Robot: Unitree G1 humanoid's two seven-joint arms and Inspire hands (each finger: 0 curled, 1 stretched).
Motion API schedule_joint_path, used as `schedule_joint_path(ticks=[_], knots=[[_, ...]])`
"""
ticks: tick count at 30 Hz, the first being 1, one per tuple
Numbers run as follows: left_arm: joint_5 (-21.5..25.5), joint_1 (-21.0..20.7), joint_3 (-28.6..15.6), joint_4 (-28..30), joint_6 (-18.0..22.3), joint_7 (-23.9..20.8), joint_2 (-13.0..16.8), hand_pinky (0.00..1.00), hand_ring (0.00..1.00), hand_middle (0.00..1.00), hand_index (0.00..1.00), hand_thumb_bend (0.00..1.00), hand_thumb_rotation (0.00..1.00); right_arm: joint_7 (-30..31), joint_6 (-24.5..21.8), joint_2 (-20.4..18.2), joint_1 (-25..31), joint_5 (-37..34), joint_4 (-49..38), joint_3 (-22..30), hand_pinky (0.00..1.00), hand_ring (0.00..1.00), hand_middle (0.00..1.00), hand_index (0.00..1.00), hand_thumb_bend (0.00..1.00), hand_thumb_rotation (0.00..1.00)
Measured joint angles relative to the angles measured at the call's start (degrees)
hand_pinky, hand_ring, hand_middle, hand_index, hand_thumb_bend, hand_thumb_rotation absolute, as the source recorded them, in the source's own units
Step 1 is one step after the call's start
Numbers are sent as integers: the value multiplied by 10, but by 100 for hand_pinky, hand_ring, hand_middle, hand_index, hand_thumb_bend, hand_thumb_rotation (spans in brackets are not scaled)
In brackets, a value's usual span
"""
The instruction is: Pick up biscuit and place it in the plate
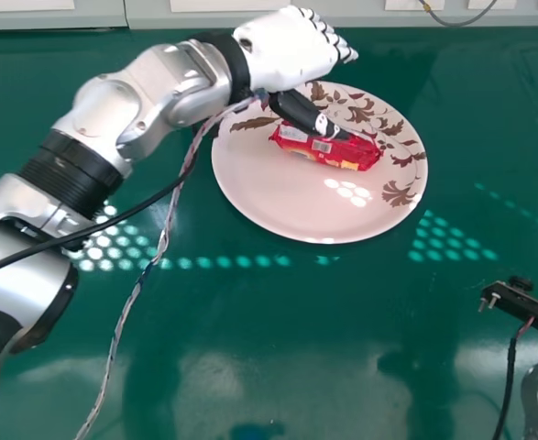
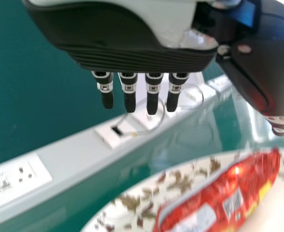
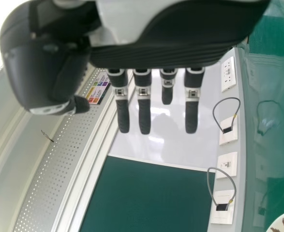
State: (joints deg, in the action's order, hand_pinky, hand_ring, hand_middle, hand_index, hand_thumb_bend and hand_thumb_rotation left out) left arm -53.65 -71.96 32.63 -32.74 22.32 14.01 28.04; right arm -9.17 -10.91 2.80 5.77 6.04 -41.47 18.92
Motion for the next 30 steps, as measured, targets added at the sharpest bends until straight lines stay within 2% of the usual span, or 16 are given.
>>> schedule_joint_path(ticks=[3,5,8,12,14,16,21,23,26,30], knots=[[23,15,-26,33,6,7,30,61,76,80,85,80,56,0,5,-1,0,0,2,1,66,76,78,78,50,17],[40,27,-46,55,7,20,49,56,70,74,81,79,53,0,6,-1,-1,-1,4,0,65,76,78,77,50,18],[69,60,-83,84,6,20,77,49,63,69,76,77,41,-2,8,-2,-1,-1,9,0,65,76,79,78,49,17],[135,120,-148,94,23,-21,99,44,56,64,70,80,22,-4,9,-2,-1,-1,18,1,67,76,79,79,49,16],[193,146,-183,77,52,-39,98,42,54,61,67,77,19,-4,10,-2,-2,-3,20,1,68,77,80,79,49,16],[244,169,-216,60,74,-53,96,42,53,59,65,76,21,-4,14,-2,-2,-7,21,1,68,77,80,79,49,16],[339,240,-281,62,82,-77,78,43,53,59,63,69,14,-4,16,-2,-5,-9,28,2,67,77,79,79,50,18],[365,271,-302,73,84,-83,68,42,53,58,62,68,13,-4,17,-2,-5,-9,31,2,65,75,78,77,51,20],[387,308,-323,85,85,-92,57,41,51,55,60,67,13,-4,21,-1,-7,-10,40,2,67,76,78,78,50,19],[393,346,-345,96,86,-117,39,39,48,53,58,65,9,-3,27,1,-11,-11,45,3,66,76,78,78,47,16]])
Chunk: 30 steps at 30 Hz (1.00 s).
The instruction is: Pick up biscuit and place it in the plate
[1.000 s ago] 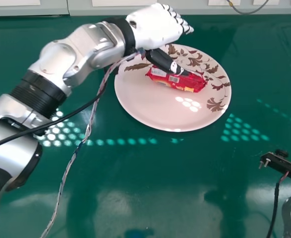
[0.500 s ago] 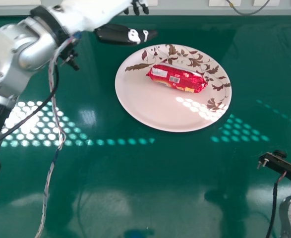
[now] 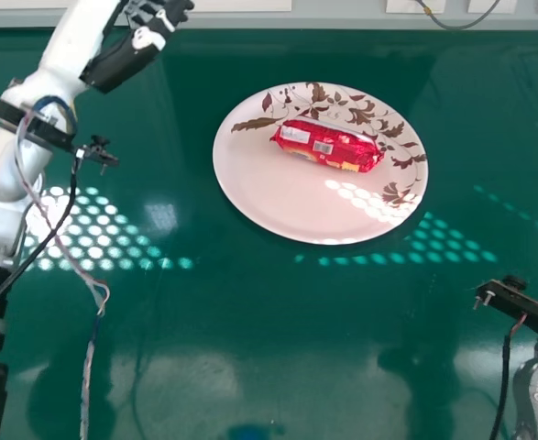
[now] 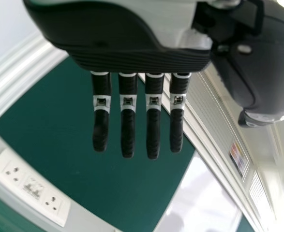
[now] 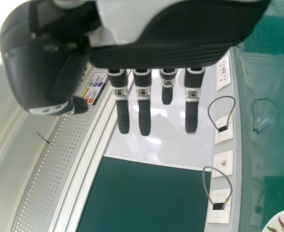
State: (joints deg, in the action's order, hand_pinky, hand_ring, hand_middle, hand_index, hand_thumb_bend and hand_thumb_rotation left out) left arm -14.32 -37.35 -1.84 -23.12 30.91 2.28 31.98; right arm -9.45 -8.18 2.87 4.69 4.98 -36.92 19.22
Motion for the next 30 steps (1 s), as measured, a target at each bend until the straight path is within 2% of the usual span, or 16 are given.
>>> schedule_joint_path(ticks=[2,4,7,13,16,20,25,30], knots=[[12,17,-5,2,0,-7,-14,37,46,52,57,63,3,1,1,1,-4,0,3,0,66,75,78,78,47,15],[40,29,-12,2,-1,-5,-31,35,44,50,57,61,1,2,2,1,-8,0,6,1,65,75,78,78,47,15],[66,33,-16,-4,4,-2,-49,35,43,49,56,58,0,5,6,6,-13,0,17,5,63,74,77,77,46,14],[80,33,-17,-49,45,0,-74,33,41,47,49,50,3,5,7,15,-21,0,35,10,61,73,76,76,47,17],[82,30,-17,-79,63,-3,-86,35,41,47,49,49,4,6,8,20,-27,-1,47,13,62,74,76,77,48,17],[77,18,-17,-112,65,-32,-112,33,39,46,49,49,4,9,10,24,-38,-7,60,17,64,75,77,78,47,16],[68,3,-16,-115,63,-63,-155,30,37,44,48,48,4,8,10,24,-40,-2,63,16,61,73,76,77,47,16],[66,10,-18,-113,62,-80,-174,33,39,44,48,48,4,4,11,29,-37,13,63,20,66,75,78,77,45,14]])
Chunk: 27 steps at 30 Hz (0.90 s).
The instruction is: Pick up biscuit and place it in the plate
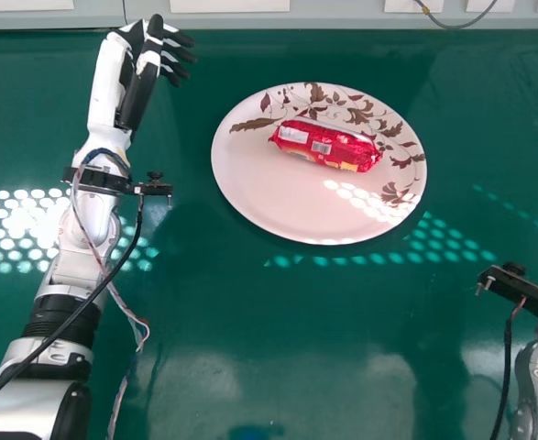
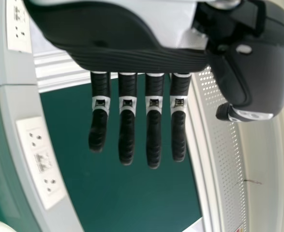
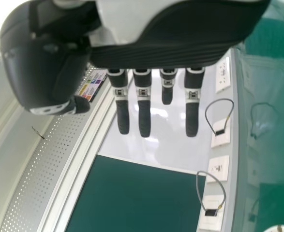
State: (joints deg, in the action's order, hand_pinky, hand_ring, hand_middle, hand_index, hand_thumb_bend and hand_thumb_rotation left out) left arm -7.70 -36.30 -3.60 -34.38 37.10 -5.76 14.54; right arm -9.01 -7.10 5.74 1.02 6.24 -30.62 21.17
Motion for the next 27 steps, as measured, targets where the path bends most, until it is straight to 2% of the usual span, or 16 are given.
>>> schedule_joint_path(ticks=[5,11,22,27], knots=[[0,23,-14,-1,2,-21,0,32,38,42,48,48,4,0,1,-5,5,-13,0,7,69,78,80,78,46,13],[5,33,-30,4,38,-29,9,31,36,41,48,48,4,-1,6,-7,11,-12,0,7,69,77,80,79,47,16],[18,35,-41,6,38,-18,17,31,36,41,48,48,4,-7,12,-8,22,-12,0,7,70,78,80,80,49,19],[-1,42,-42,15,34,-26,29,31,36,40,48,48,4,-8,12,-10,25,-11,-1,7,67,76,78,78,49,20]])
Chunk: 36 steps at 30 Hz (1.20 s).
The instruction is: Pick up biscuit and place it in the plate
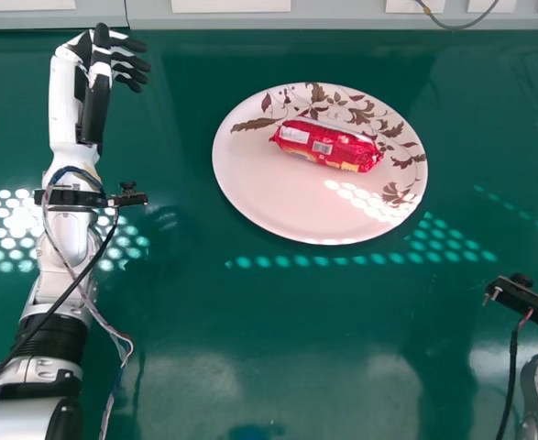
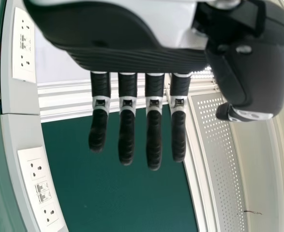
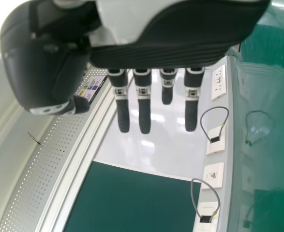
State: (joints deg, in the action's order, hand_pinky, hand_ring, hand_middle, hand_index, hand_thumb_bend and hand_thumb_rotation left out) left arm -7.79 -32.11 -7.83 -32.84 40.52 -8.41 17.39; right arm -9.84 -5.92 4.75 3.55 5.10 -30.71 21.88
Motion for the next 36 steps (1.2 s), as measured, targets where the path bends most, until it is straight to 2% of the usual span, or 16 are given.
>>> schedule_joint_path(ticks=[3,6,10,14,19,26,36], knots=[[2,2,-2,12,-11,1,7,32,37,42,48,48,4,-3,0,-3,2,0,-2,-1,67,76,78,78,46,18],[19,2,-5,13,-35,20,14,33,38,43,48,48,4,-4,0,-6,4,0,-10,-2,68,77,80,78,44,20],[69,2,-10,13,-69,75,21,31,37,43,48,48,4,-6,-1,-7,6,5,-17,-5,67,77,80,79,42,23],[120,2,-22,13,-102,128,27,31,36,43,48,48,4,-6,-3,-7,7,6,-18,-8,66,77,79,78,40,19],[150,2,-32,13,-120,166,35,31,36,42,48,48,4,4,6,-6,5,-3,-12,-13,67,78,80,79,39,18],[153,2,-42,13,-135,186,47,30,35,42,48,48,4,4,6,-6,5,2,-12,-26,67,77,81,79,39,22],[152,1,-45,9,-133,187,55,28,35,42,48,48,4,0,6,-6,-5,9,5,-31,69,78,81,80,38,19]])
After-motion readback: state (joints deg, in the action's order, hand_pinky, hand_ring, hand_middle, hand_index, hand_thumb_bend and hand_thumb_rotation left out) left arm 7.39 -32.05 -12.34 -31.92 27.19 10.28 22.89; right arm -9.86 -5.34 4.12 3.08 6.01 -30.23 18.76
